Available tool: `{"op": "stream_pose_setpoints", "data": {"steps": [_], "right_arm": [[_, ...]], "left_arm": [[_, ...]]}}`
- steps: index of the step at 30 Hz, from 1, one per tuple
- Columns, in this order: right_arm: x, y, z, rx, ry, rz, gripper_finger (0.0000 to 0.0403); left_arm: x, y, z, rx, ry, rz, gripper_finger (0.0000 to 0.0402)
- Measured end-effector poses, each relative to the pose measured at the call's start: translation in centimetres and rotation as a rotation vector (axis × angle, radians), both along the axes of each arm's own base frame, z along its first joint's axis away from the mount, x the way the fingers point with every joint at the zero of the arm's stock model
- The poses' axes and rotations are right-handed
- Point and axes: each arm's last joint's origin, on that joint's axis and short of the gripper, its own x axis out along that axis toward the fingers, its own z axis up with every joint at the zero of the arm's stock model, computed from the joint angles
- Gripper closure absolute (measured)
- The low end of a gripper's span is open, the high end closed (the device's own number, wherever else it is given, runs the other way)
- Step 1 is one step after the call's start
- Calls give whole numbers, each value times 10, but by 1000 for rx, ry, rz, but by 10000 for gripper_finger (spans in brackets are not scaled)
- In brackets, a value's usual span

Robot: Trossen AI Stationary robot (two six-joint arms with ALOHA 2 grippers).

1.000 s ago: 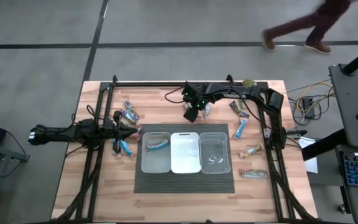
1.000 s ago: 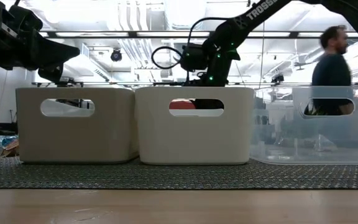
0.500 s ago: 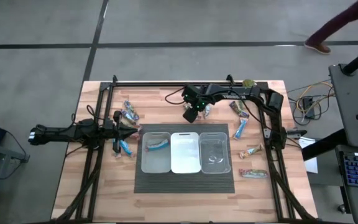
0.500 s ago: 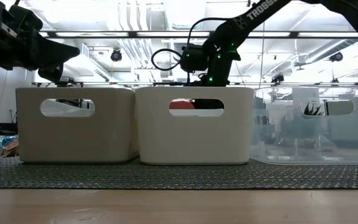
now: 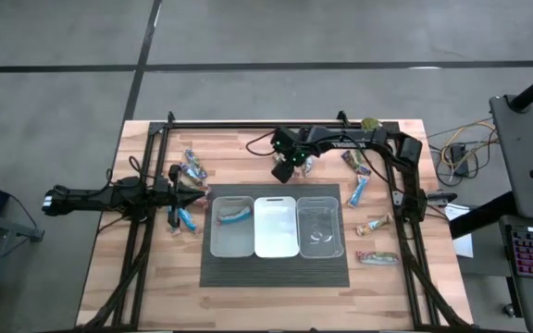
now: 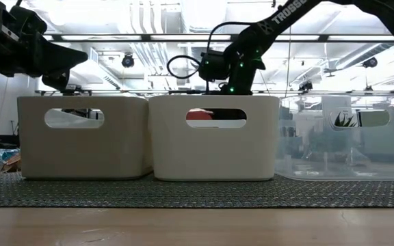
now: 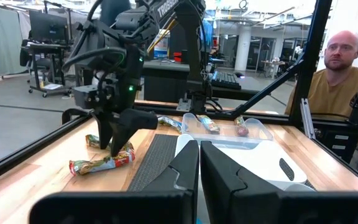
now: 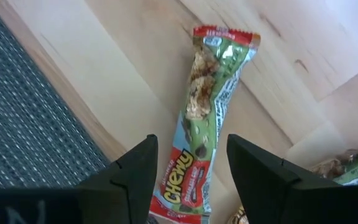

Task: Pick and place Granola Bars by type
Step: Put the red granola bar into the gray bin

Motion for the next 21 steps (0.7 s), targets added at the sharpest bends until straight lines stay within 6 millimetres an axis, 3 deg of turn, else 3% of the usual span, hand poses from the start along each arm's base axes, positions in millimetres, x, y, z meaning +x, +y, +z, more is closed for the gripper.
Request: {"op": "stream_pose_setpoints", "data": {"steps": [21], "right_arm": [[-11, 5, -20, 44, 48, 20, 218]], "left_arm": [[0, 0, 0, 0, 0, 0, 402]]}}
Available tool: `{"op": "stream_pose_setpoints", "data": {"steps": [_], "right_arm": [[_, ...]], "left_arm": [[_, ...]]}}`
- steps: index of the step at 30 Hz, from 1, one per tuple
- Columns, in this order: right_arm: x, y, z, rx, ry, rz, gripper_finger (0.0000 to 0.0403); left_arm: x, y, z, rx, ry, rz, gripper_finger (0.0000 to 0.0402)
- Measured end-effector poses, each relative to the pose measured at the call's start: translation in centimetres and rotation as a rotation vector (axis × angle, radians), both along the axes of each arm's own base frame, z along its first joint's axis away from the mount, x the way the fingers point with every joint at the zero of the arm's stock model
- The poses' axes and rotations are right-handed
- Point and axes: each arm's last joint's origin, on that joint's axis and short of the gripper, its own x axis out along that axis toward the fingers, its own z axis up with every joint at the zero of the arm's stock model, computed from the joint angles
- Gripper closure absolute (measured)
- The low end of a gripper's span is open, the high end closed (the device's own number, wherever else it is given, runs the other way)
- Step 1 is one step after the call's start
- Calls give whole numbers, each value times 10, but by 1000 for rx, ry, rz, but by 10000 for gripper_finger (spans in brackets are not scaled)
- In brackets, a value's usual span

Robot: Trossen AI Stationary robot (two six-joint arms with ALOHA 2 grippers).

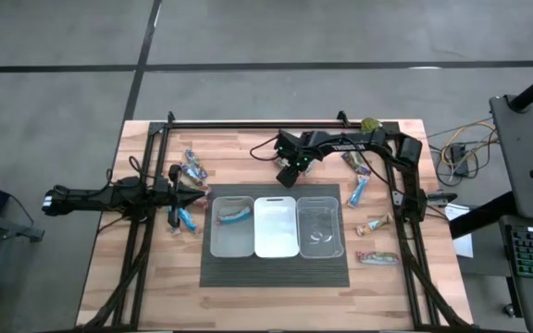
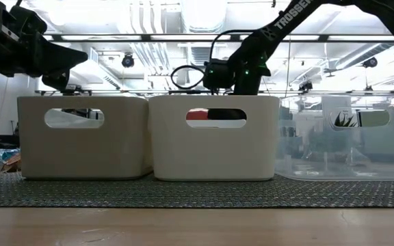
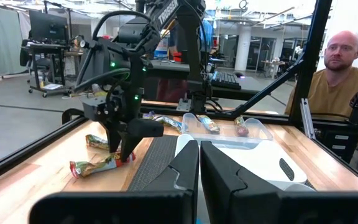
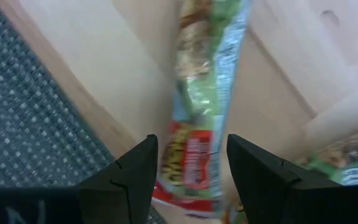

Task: Pick and place Granola Bars by type
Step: Put the red granola bar into the gray bin

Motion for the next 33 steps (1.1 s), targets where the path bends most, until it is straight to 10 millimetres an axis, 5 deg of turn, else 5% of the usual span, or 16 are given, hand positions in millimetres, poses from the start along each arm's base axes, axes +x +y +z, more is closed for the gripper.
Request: {"op": "stream_pose_setpoints", "data": {"steps": [16, 33], "right_arm": [[-3, 2, -8, 10, 3, 6, 224], [-5, 2, -10, 7, 7, 19, 299]], "left_arm": [[0, 0, 0, 0, 0, 0, 402], [0, 0, 0, 0, 0, 0, 402]]}}
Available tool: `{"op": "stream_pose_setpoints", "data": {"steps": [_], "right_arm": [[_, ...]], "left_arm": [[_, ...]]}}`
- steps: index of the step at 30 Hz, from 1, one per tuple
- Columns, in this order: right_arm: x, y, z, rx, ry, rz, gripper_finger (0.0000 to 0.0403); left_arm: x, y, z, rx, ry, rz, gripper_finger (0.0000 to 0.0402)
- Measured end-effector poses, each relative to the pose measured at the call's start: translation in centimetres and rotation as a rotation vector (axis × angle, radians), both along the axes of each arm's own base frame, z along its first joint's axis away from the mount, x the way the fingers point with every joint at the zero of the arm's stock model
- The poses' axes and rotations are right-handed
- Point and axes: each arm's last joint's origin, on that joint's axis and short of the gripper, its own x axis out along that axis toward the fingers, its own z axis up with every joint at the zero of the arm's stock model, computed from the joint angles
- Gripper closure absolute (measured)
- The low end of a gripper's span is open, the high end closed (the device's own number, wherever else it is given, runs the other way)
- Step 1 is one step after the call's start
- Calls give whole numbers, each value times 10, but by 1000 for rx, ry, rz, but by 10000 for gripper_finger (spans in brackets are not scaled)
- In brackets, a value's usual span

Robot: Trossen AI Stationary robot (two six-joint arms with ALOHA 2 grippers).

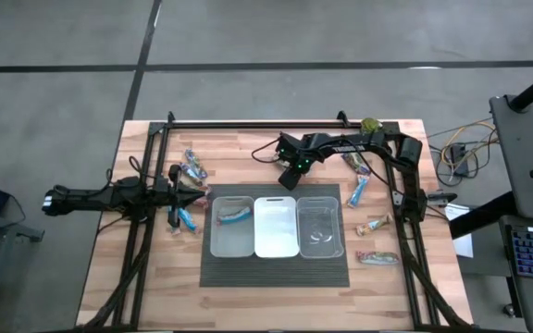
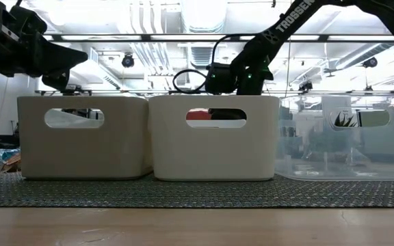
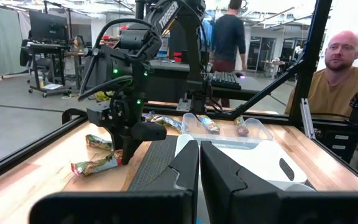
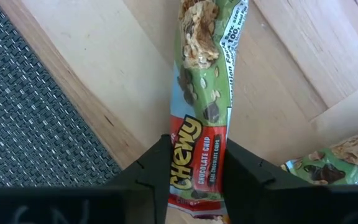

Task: Pick and place Granola Bars by type
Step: Put the red granola bar into the gray bin

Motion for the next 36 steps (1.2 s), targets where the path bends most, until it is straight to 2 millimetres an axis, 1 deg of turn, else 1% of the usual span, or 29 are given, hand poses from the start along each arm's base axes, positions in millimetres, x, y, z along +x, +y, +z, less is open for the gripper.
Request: {"op": "stream_pose_setpoints", "data": {"steps": [5, 14, 23, 30, 36], "right_arm": [[0, 0, 0, -1, -2, 2, 309], [0, 0, 0, -1, -2, 4, 307], [0, 0, 0, -1, -2, 5, 324], [0, 0, 0, 1, -3, 5, 322], [4, -1, 7, -9, -17, 28, 331]], "left_arm": [[0, 0, 0, 0, 0, 0, 402], [0, 0, 0, 0, 0, 0, 402], [0, 0, 0, 0, 0, 0, 402], [0, 0, 0, 0, 0, 0, 402], [0, 0, 0, 0, 0, 0, 402]]}}
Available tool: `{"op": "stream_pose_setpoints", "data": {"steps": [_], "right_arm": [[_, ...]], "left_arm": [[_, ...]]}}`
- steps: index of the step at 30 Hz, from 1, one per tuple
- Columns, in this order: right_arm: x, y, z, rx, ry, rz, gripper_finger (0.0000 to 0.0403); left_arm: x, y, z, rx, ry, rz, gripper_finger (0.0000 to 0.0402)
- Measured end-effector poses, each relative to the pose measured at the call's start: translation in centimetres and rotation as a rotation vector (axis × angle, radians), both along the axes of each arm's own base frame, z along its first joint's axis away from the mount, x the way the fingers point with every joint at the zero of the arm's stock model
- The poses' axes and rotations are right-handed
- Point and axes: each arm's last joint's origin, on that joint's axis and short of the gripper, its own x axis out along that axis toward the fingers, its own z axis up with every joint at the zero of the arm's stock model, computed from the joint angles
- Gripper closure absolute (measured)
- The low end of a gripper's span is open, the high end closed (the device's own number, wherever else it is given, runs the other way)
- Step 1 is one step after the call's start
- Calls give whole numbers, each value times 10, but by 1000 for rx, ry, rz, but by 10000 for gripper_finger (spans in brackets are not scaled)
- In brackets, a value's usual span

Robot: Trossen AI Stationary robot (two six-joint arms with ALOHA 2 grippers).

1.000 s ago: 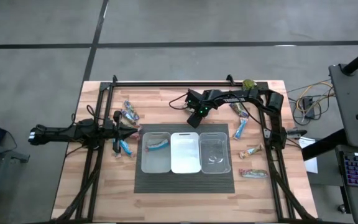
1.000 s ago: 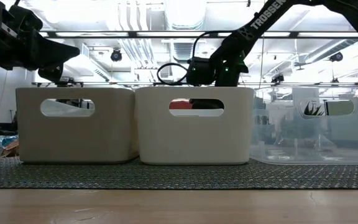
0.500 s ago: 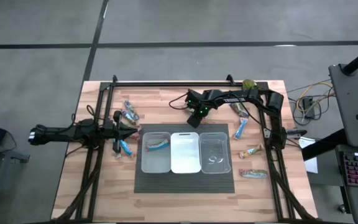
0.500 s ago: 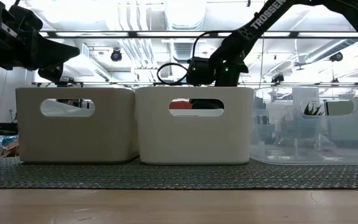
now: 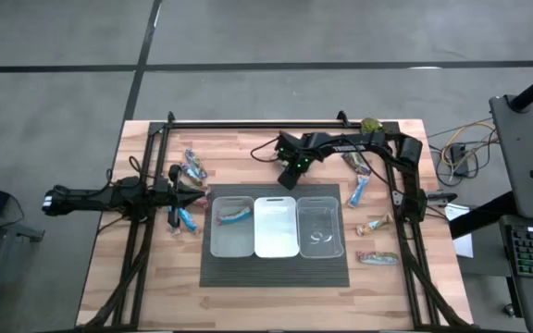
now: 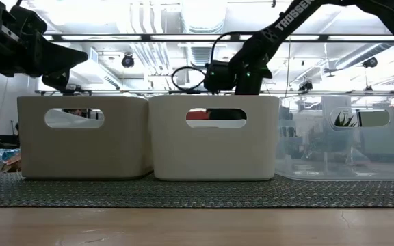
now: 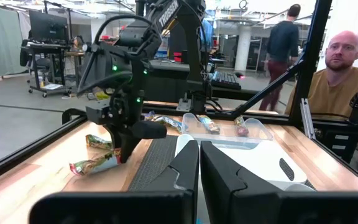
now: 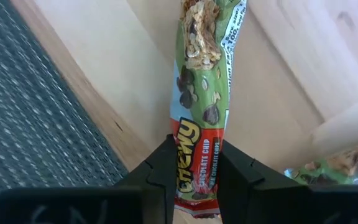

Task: Pick and place Granola Bars by type
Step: Put the red granola bar into the gray bin

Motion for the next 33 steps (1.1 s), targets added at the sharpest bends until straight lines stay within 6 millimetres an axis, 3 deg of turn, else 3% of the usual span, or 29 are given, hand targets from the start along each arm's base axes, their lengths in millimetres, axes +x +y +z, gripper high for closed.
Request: {"op": "stream_pose_setpoints", "data": {"steps": [18, 33], "right_arm": [[11, -4, 26, -2, -63, 14, 336], [13, 4, 96, -28, -264, 61, 337]], "left_arm": [[0, 0, 0, 0, 0, 0, 402], [0, 0, 0, 0, 0, 0, 402]]}}
